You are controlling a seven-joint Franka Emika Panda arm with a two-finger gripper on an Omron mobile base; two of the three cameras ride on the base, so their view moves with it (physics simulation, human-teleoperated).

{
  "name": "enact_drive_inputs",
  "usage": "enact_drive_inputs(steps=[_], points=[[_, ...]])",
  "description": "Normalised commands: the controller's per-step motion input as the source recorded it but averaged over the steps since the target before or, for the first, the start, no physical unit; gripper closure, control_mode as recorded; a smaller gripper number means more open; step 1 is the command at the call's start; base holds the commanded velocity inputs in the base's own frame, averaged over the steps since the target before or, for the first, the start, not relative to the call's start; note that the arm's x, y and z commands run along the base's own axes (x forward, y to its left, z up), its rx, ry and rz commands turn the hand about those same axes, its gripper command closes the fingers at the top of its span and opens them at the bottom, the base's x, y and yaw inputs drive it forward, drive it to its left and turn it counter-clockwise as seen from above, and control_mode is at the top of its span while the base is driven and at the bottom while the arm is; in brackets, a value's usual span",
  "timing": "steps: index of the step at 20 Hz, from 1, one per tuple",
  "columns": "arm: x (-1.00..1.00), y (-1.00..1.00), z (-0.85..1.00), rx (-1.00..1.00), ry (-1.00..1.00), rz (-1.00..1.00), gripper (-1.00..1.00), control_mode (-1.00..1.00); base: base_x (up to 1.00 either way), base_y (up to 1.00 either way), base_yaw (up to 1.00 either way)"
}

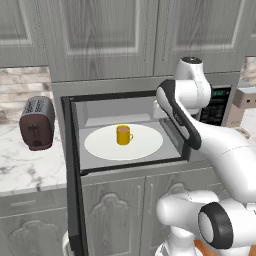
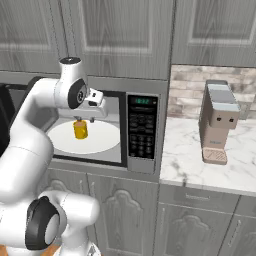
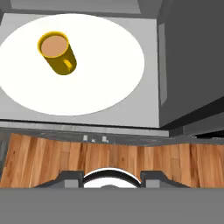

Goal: Pick the cup of tea, navigate to the dining table, and place it on the saucer.

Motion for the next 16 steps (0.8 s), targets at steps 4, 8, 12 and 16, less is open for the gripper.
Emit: enact_drive_inputs(steps=[4, 8, 12, 16], points=[[-0.44, 0.0, -0.3, 0.01, 0.05, 0.04, -1.0, -1.0, 0.0, 0.0, 0.0], [-0.24, 0.16, -0.85, 0.0, 0.01, 0.09, -1.0, -1.0, 0.0, 0.0, 0.0], [-0.02, 0.33, -0.34, 0.01, -0.16, 0.13, -1.0, -1.0, 0.0, 0.0, 0.0], [0.01, 0.29, -0.06, 0.03, -0.24, 0.08, -1.0, -1.0, 0.0, 0.0, 0.0]])
